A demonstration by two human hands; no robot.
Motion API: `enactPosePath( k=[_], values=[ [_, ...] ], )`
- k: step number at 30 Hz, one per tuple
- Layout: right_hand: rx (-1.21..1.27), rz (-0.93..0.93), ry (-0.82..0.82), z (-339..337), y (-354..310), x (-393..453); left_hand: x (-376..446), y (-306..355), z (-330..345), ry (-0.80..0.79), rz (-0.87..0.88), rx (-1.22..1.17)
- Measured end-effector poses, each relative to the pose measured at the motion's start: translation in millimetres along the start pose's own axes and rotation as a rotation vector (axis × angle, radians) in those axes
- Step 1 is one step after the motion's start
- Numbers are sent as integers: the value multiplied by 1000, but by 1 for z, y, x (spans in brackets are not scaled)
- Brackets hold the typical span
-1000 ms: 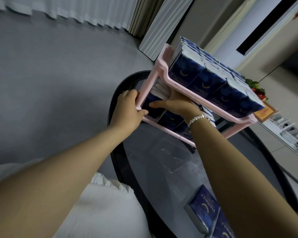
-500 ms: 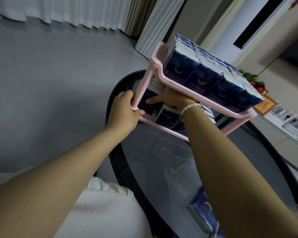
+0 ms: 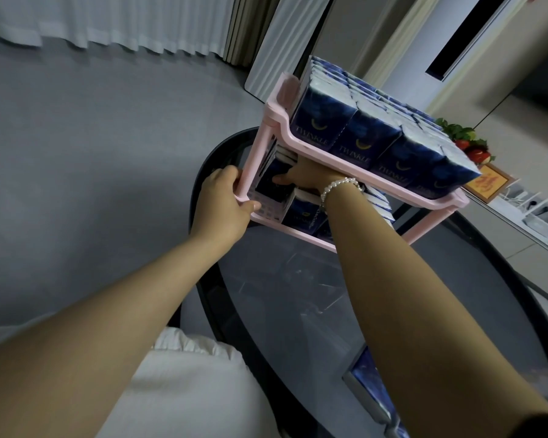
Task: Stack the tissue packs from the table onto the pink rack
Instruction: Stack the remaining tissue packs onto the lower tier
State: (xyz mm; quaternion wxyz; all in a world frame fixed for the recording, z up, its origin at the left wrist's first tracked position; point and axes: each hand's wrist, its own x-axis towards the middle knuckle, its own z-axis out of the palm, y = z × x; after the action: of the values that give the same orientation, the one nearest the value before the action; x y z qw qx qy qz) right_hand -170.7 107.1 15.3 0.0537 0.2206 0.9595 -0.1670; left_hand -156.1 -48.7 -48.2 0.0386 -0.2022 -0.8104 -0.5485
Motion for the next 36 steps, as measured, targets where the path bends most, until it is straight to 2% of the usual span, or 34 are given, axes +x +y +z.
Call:
enactPosePath(
  k=[9, 17, 28, 30, 34, 36],
  values=[
    [-36, -38, 78, 1, 2, 0, -3, 3, -1, -8, -3, -5],
    [13, -35, 32, -3, 6, -8, -4, 4, 1, 11, -10, -4],
    [299, -6, -19, -10, 8, -49, -13, 14, -2, 35, -70, -116],
    [286, -48, 38, -11, 12, -65, -19, 20, -3, 60, -49, -102],
    [131, -214, 227, -8, 25, -102, -36, 28, -3, 168, -40, -71],
    [48, -240, 302, -2, 34, -116, -47, 34, -2, 198, -27, -79]
  ],
)
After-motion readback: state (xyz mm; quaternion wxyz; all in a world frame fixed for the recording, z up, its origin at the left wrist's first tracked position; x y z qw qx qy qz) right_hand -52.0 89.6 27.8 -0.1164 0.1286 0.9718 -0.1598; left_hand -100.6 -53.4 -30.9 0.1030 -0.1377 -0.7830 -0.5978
